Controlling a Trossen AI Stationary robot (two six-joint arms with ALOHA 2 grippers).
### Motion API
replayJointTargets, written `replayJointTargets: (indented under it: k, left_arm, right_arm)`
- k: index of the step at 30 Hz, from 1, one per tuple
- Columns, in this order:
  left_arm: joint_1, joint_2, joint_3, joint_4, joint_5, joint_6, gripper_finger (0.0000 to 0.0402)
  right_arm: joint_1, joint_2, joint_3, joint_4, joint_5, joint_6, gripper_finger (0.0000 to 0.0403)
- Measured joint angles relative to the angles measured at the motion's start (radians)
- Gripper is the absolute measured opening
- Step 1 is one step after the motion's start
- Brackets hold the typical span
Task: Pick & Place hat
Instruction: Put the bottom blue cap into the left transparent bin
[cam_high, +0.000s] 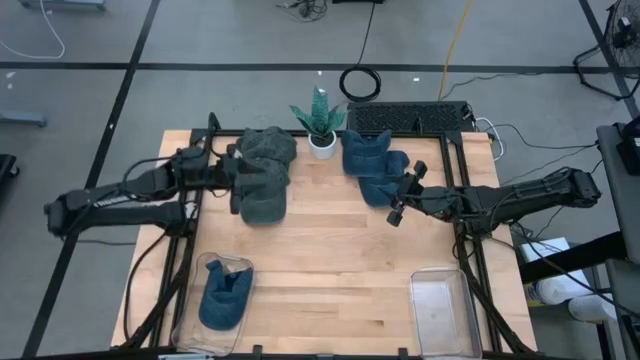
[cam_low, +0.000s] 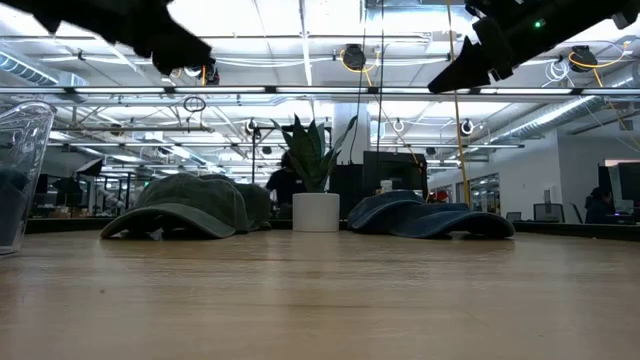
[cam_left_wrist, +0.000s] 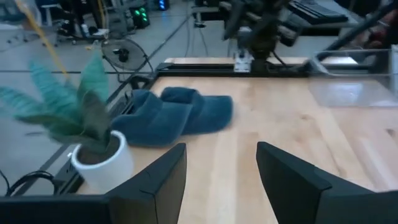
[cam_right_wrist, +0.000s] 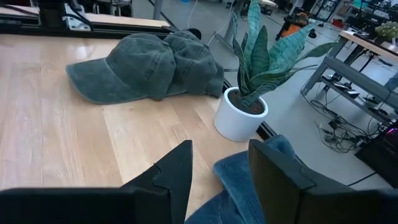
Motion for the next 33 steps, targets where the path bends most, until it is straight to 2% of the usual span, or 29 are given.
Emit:
replayJointTargets:
  k: [3, 5, 12, 20, 23, 33]
  left_arm:
    - [0.081, -0.022, -0.075, 0.142, 0.095, -0.062, 0.0205]
    - [0.106, -0.026, -0.101, 0.193, 0.117, -0.127, 0.0205]
    - [0.109, -0.023, -0.108, 0.199, 0.117, -0.302, 0.0205]
    - [0.109, -0.023, -0.108, 0.199, 0.115, -0.299, 0.0205]
    - [0.109, -0.023, -0.108, 0.199, 0.114, -0.298, 0.0205]
    - [0.109, -0.023, -0.108, 0.198, 0.113, -0.298, 0.0205]
  right_arm:
    - [0.0, 0.0, 0.0, 0.004, 0.0, -0.018, 0.0146]
    - [0.0, 0.0, 0.0, 0.003, 0.0, -0.031, 0.0146]
    - [0.0, 0.0, 0.0, 0.003, -0.005, 0.038, 0.0146]
    - [0.007, 0.0, 0.0, -0.01, -0.01, 0.174, 0.0146]
    - [0.009, 0.0, 0.0, -0.025, -0.054, 0.22, 0.0146]
    - [0.01, 0.042, 0.0, -0.016, -0.318, 0.328, 0.0146]
